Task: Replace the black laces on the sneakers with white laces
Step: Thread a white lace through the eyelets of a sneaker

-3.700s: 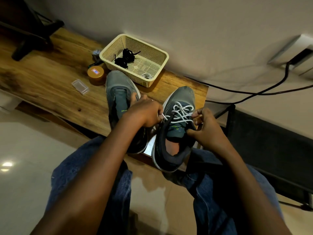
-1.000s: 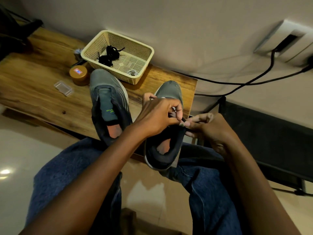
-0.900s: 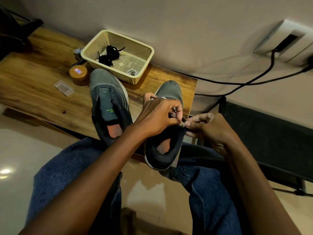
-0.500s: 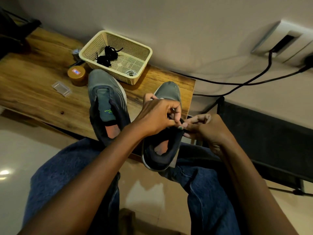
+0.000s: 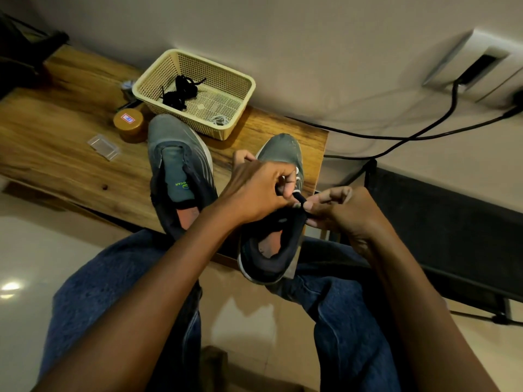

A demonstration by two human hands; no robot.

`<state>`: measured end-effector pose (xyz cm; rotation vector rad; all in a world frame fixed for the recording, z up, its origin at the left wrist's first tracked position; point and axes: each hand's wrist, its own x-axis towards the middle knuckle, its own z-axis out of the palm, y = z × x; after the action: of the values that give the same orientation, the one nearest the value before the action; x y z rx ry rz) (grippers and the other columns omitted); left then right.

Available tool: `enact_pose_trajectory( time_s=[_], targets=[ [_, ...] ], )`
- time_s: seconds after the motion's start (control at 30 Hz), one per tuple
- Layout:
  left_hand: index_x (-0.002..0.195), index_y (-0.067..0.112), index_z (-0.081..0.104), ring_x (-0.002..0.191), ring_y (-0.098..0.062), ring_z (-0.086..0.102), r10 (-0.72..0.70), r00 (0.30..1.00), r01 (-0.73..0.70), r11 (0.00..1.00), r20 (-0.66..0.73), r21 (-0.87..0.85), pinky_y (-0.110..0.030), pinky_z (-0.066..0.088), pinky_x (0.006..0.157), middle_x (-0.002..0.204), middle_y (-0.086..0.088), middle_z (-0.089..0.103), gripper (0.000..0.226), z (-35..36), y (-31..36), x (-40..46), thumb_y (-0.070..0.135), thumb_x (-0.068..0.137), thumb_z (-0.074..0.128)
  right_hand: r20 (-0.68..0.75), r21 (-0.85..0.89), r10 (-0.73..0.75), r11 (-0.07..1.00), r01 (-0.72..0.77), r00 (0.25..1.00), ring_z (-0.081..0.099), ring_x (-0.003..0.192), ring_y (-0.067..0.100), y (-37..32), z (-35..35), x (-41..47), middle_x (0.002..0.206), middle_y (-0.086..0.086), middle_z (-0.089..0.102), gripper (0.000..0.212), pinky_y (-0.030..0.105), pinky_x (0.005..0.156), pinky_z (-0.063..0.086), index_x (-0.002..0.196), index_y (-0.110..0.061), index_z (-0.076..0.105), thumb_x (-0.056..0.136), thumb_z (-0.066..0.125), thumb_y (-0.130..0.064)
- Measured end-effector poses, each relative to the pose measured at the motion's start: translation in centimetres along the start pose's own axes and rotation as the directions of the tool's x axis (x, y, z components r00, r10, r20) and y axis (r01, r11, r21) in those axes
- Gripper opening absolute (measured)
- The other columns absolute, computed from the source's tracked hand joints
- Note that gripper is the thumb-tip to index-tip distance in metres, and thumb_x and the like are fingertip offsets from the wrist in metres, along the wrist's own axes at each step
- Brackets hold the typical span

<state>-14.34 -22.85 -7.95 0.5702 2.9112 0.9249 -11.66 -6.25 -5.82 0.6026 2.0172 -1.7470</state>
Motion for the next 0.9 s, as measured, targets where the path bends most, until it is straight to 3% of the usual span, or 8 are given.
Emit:
enact_pose_trajectory(
  time_s=[0.3, 0.47, 0.57, 0.7, 0.83, 0.9],
  targets=[
    [0.06, 0.029, 0.04, 0.067, 0.003, 0.045, -0.005, 1.0, 0.005, 0.999, 0.003, 0.042, -0.026, 0.013, 0.073, 0.058, 0.013, 0.056, 0.035, -0.05, 0.19, 0.05, 0.039, 0.077, 0.069, 0.014, -0.014, -0.023, 1.0, 0.023, 1.0, 0.063, 0.062, 0.016, 0.05, 0.07, 0.07, 0.071, 0.014, 0.064, 0.004, 0.019, 0.058, 0.057, 0.078, 0.007, 0.064, 0.081, 0.067, 0.007],
    [0.061, 0.03, 0.042, 0.072, 0.013, 0.032, -0.019, 1.0, 0.02, 0.999, 0.025, -0.029, -0.028, 0.019, 0.076, 0.061, 0.016, 0.054, 0.035, 0.09, 0.07, 0.18, 0.036, 0.078, 0.072, 0.015, -0.038, -0.029, 0.999, 0.029, 0.999, 0.063, 0.062, 0.018, 0.15, -0.08, 0.22, 0.077, 0.02, 0.065, 0.004, 0.019, 0.058, 0.057, 0.08, 0.008, 0.065, 0.08, 0.068, 0.006],
    [0.073, 0.035, 0.05, 0.08, 0.005, 0.044, 0.024, 0.999, -0.021, 0.998, 0.045, -0.061, -0.028, 0.022, 0.084, 0.068, 0.018, 0.062, 0.023, 0.3, -0.12, 0.37, 0.041, 0.076, 0.072, 0.025, -0.042, -0.024, 0.999, 0.025, 0.999, 0.063, 0.065, 0.02, 0.1, -0.27, 0.18, 0.081, 0.021, 0.065, 0.004, 0.018, 0.057, 0.057, 0.082, 0.009, 0.064, 0.081, 0.067, 0.006],
    [0.091, 0.04, 0.063, 0.08, 0.005, 0.025, 0.071, 0.997, -0.071, 0.997, 0.041, -0.011, -0.025, 0.012, 0.072, 0.068, 0.026, 0.048, 0.02, 0.03, 0.25, 0.4, 0.042, 0.074, 0.072, 0.056, -0.039, -0.013, 0.999, 0.015, 0.998, 0.063, 0.064, 0.017, -0.02, -0.41, 0.17, 0.078, 0.017, 0.064, 0.004, 0.021, 0.06, 0.058, 0.08, 0.004, 0.065, 0.082, 0.065, 0.007],
    [0.093, 0.039, 0.067, 0.092, 0.008, 0.053, 0.046, 0.997, -0.041, 0.996, 0.061, -0.074, -0.027, 0.014, 0.076, 0.072, 0.022, 0.067, 0.02, 0.31, 0.21, 0.45, 0.046, 0.075, 0.072, 0.014, -0.089, -0.009, 0.996, 0.011, 1.0, 0.062, 0.064, 0.021, 0.15, -0.22, 0.41, 0.077, 0.018, 0.063, 0.005, 0.023, 0.06, 0.057, 0.079, 0.004, 0.064, 0.083, 0.065, 0.007],
    [0.101, 0.04, 0.067, 0.096, 0.008, 0.055, 0.048, 0.995, -0.043, 0.997, 0.083, -0.056, -0.028, 0.014, 0.077, 0.078, 0.021, 0.07, 0.023, 0.23, 0.43, 0.33, 0.045, 0.079, 0.07, -0.008, -0.106, -0.016, 0.994, 0.015, 1.0, 0.062, 0.063, 0.022, 0.19, -0.17, 0.53, 0.076, 0.019, 0.063, 0.007, 0.023, 0.058, 0.057, 0.077, 0.003, 0.064, 0.083, 0.065, 0.007]
  ],
)
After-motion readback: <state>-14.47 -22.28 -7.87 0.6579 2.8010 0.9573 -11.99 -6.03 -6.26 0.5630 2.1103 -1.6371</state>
